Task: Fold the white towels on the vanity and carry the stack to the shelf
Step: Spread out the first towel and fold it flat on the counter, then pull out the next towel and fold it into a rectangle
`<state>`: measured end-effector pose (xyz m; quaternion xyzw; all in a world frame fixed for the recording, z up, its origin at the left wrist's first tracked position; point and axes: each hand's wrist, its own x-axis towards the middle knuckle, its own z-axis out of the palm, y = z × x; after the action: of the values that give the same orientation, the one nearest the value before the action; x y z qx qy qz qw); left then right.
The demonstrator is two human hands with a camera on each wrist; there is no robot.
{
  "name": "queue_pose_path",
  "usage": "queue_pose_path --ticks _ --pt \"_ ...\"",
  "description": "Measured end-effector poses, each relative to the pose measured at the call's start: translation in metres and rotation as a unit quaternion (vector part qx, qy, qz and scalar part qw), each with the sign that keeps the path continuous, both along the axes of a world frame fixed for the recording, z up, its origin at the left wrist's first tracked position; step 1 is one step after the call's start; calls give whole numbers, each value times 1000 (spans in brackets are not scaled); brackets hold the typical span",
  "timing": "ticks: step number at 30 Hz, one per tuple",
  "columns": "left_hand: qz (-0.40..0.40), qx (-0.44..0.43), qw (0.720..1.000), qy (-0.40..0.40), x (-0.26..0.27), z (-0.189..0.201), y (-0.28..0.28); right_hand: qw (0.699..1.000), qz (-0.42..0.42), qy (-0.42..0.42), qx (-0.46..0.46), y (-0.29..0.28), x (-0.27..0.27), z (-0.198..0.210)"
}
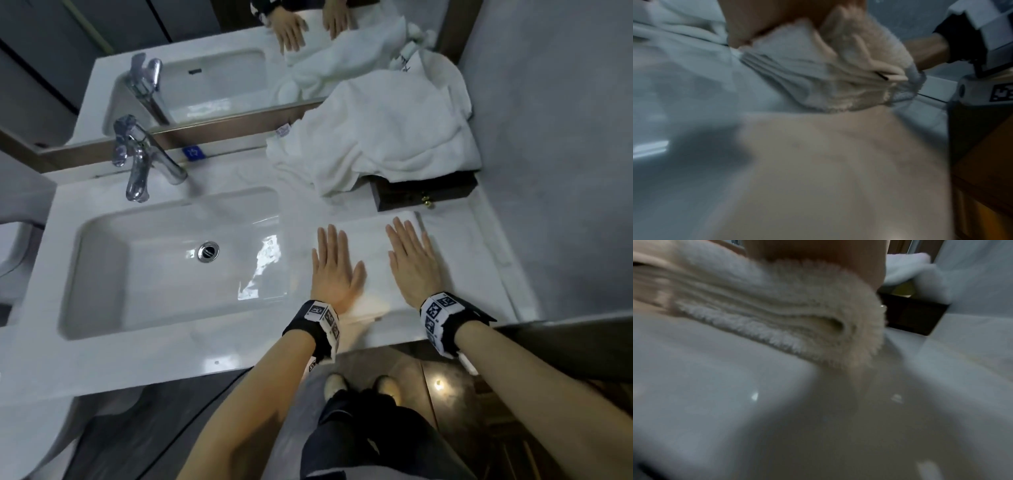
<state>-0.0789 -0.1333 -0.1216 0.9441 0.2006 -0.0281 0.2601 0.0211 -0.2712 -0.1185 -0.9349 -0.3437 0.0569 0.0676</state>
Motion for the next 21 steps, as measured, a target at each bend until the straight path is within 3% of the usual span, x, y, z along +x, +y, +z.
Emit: queue_pose_path --ticks 8,21 --pt "-57 42 997 23 67 2 -71 997 -75 -2 -36 -82 46 11" --pt "-1 104 994 28 105 -4 -73 998 -65 9 -24 -65 88 15"
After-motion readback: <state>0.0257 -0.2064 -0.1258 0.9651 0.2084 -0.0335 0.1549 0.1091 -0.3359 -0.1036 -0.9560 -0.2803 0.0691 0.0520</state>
